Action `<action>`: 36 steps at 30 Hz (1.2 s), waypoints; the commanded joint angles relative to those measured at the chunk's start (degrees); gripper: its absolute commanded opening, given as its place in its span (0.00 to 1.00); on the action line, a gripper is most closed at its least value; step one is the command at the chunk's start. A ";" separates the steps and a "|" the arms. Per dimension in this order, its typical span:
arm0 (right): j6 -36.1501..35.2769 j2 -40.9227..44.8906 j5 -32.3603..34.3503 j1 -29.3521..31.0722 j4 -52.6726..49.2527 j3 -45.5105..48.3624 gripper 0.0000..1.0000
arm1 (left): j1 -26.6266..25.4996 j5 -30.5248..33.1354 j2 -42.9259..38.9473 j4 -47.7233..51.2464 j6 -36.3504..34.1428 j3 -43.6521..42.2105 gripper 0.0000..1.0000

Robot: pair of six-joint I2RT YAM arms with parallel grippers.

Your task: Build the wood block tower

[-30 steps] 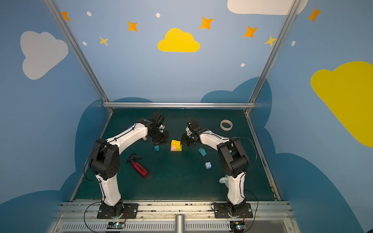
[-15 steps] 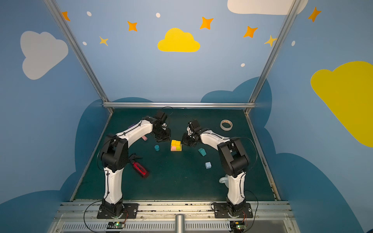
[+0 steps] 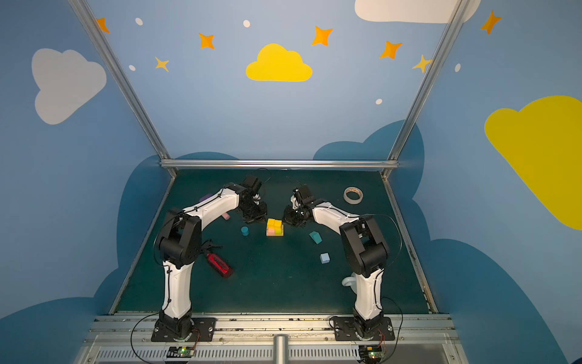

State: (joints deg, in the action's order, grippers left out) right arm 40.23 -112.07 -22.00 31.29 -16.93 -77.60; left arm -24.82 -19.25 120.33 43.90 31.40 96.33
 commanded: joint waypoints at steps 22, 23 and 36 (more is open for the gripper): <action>0.11 -0.35 0.03 0.11 -0.76 -1.25 0.00 | -0.98 -0.16 -0.08 0.39 0.12 -1.47 0.05; 0.12 -0.34 0.03 0.11 -0.74 -1.26 0.00 | -0.99 0.01 -0.14 0.55 0.08 -1.42 0.05; -1.15 7.82 3.55 -1.05 -4.09 0.38 0.00 | 0.64 4.06 -4.75 4.41 -1.11 0.29 0.05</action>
State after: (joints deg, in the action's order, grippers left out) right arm 40.03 -109.51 -20.25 30.79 -18.87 -77.67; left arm -24.93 -17.12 119.46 45.87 31.53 95.35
